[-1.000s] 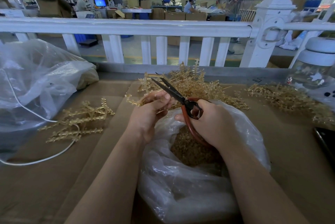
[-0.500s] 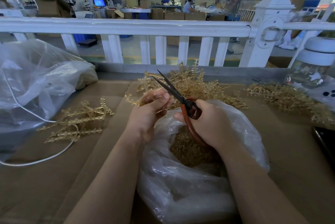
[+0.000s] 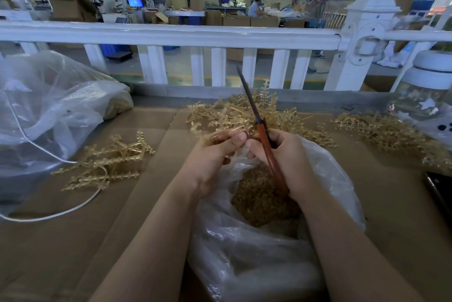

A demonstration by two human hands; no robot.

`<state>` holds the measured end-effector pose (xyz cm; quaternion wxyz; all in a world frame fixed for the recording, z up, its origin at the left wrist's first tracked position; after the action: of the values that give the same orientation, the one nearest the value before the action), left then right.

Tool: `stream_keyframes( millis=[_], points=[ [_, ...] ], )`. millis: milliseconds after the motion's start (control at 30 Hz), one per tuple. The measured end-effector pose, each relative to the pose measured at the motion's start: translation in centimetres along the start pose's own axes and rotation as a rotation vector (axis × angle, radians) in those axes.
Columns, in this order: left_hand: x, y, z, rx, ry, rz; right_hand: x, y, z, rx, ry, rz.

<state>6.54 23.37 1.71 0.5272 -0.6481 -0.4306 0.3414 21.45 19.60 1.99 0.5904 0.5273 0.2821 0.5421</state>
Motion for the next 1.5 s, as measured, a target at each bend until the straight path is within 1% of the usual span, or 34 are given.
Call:
stream_keyframes(
  millis=[33,100,200,267,300,400,467,500,600,733,833,933,1100,1300,1500],
  points=[
    [0.0,-0.1,0.1,0.003,0.03,-0.008,0.1,0.0,0.1,0.006,-0.012,-0.008],
    [-0.1,-0.4,0.4,-0.08,0.107,-0.012,0.2,-0.1,0.6,0.015,-0.05,-0.012],
    [-0.4,-1.1,0.9,-0.348,0.255,0.021,0.3,-0.2,1.3,0.026,-0.103,-0.019],
    [-0.6,-1.3,1.3,-0.485,0.286,0.071,0.2,-0.1,1.3,0.03,-0.104,-0.015],
    [-0.5,-1.2,1.5,-0.488,0.264,0.091,0.2,0.0,1.3,0.02,-0.101,-0.011],
    [-0.3,-0.6,1.6,-0.301,0.135,0.098,0.0,0.3,1.1,-0.012,-0.077,0.02],
    [-0.4,-0.4,1.0,-0.164,0.123,0.103,0.0,0.4,0.9,-0.016,-0.064,0.046],
    [-0.4,-0.3,0.7,-0.132,0.116,0.104,0.0,0.4,0.9,-0.017,-0.059,0.057],
    [-0.2,-0.4,0.2,-0.115,0.053,0.047,0.0,0.4,0.8,-0.049,-0.041,0.083],
    [0.1,-0.8,0.4,-0.103,-0.06,-0.103,0.2,0.3,0.7,-0.089,-0.03,0.092],
    [0.1,-1.4,1.2,-0.139,-0.158,-0.184,0.2,0.0,1.2,-0.222,-0.076,0.086],
    [0.2,-1.8,1.7,-0.124,-0.219,-0.262,-0.1,0.0,1.3,-0.374,-0.078,0.114],
    [-0.1,-2.1,1.8,-0.064,-0.245,-0.342,-0.5,0.4,0.7,-0.603,-0.058,0.232],
    [-0.2,-2.3,1.5,-0.02,-0.201,-0.373,-0.9,1.1,1.0,-0.661,-0.098,0.277],
    [-0.4,-2.4,1.5,-0.001,-0.193,-0.385,-1.1,1.4,1.0,-0.722,-0.138,0.285]
  ],
)
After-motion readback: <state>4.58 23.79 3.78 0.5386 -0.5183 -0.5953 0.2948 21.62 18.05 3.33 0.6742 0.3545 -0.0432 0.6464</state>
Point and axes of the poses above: each hand's wrist, its own x-axis towards the middle knuckle, its own z-axis out of the back of the hand, y = z × x, the point moved 5 cm from there along x, towards the middle knuckle, and after that the axes turned 3 degrees about -x, right-handed, at the moved point
